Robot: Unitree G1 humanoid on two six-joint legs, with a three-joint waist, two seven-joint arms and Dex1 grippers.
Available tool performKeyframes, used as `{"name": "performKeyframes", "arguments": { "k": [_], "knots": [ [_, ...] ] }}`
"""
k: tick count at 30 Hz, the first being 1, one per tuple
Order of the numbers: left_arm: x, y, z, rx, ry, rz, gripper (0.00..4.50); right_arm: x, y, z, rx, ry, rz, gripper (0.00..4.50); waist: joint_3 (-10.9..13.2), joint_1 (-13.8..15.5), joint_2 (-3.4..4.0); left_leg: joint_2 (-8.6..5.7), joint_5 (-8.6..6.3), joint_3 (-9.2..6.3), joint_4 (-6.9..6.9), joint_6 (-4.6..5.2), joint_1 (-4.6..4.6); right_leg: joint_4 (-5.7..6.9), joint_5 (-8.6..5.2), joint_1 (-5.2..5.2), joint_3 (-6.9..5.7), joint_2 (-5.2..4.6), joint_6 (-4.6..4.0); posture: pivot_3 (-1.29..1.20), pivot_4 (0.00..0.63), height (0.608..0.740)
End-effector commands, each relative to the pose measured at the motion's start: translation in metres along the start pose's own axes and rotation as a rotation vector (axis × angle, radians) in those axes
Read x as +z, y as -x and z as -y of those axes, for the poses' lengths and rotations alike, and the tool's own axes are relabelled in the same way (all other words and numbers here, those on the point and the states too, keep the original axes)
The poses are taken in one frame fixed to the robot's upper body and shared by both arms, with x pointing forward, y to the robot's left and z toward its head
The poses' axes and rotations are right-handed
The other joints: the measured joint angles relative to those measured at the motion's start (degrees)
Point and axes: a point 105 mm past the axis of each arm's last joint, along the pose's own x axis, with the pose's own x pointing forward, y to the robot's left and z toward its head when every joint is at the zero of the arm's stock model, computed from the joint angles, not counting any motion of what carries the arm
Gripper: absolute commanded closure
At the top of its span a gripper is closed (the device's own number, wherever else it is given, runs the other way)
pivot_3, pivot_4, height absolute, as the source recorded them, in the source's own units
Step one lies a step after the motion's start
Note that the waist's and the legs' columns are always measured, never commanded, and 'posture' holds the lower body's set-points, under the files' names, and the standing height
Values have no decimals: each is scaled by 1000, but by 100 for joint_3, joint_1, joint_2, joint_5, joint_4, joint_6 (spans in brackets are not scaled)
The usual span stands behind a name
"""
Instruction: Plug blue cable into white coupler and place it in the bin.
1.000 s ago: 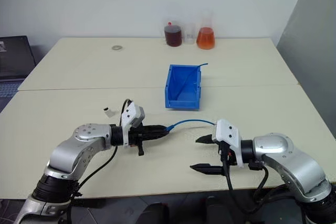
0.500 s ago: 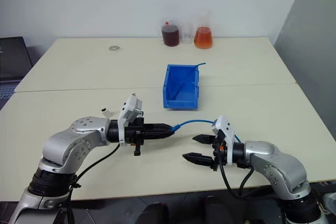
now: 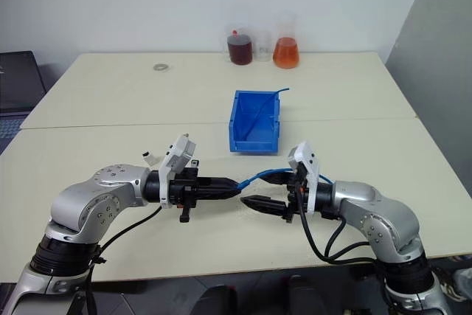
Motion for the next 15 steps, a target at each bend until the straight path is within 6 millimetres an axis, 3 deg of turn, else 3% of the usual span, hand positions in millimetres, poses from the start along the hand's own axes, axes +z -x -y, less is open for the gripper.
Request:
{"name": "performKeyframes", "arguments": {
  "k": [1, 3, 6, 15],
  "knots": [
    [8, 0, 8, -33, -52, 13, 4280, 9, -6, -5, 46, 13, 21, 398, 0, 0, 0, 0, 0, 1, 0, 0, 0, 0, 0, 0, 0, 0, 0, 0, 150, 740],
    [8, 0, 8, -34, -56, 10, 4280, 10, -8, -5, 54, 9, 21, 398, 0, -1, 0, 0, 0, 1, 0, 0, 0, 1, 0, -1, 0, 0, 0, 0, 150, 740],
    [7, -1, 10, -40, -60, 6, 4280, 11, -9, -6, 67, 2, 22, 902, 0, 0, 0, 0, 0, 0, -1, 0, -1, 2, 0, -3, 0, 0, 0, 0, 150, 740],
    [9, -1, 12, -54, -70, 9, 4280, 11, -11, -9, 106, -11, 12, 3081, 0, -2, 0, 0, 0, 4, 0, 0, -9, 5, 0, -15, 1, 0, 0, 0, 150, 740]
  ]
}}
